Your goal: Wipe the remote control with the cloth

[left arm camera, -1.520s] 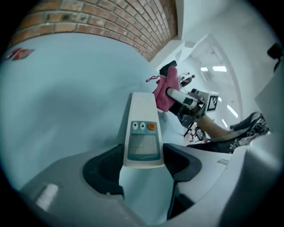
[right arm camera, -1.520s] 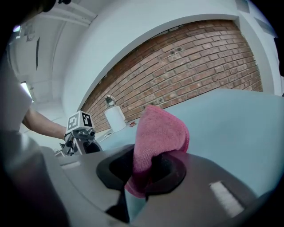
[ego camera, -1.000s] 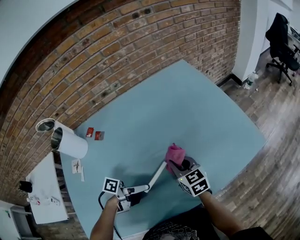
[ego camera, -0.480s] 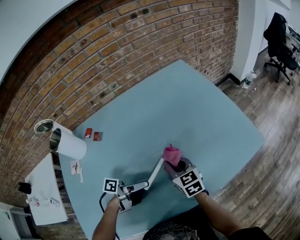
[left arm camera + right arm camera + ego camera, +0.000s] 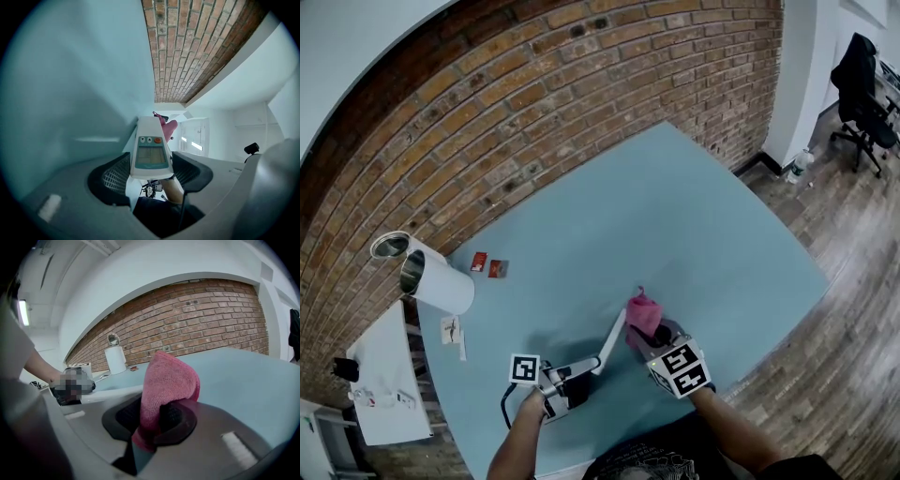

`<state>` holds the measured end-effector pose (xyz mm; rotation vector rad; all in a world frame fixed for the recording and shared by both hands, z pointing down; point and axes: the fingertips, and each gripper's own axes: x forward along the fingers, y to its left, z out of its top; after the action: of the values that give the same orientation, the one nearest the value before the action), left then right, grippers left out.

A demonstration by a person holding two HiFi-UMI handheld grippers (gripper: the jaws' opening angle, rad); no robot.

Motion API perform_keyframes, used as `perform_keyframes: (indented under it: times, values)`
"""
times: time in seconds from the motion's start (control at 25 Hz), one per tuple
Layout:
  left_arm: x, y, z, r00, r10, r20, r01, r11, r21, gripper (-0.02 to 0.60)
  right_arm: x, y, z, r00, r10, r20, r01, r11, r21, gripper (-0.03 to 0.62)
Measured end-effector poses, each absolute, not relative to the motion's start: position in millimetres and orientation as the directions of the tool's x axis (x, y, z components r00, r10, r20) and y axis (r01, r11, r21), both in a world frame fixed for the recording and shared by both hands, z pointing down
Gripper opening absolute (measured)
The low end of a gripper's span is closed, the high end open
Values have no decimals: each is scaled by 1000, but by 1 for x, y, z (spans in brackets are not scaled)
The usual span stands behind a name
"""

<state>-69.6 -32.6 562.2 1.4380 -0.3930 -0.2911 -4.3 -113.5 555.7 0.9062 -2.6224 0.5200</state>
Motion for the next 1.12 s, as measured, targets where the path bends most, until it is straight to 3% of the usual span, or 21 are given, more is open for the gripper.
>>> perform_keyframes:
  times: [1.12]
  values:
    - [-66,-67,566,802,-590,93,-35,110,993,275,-38,-54,536,-814,-416,406,-529,819,-222,66]
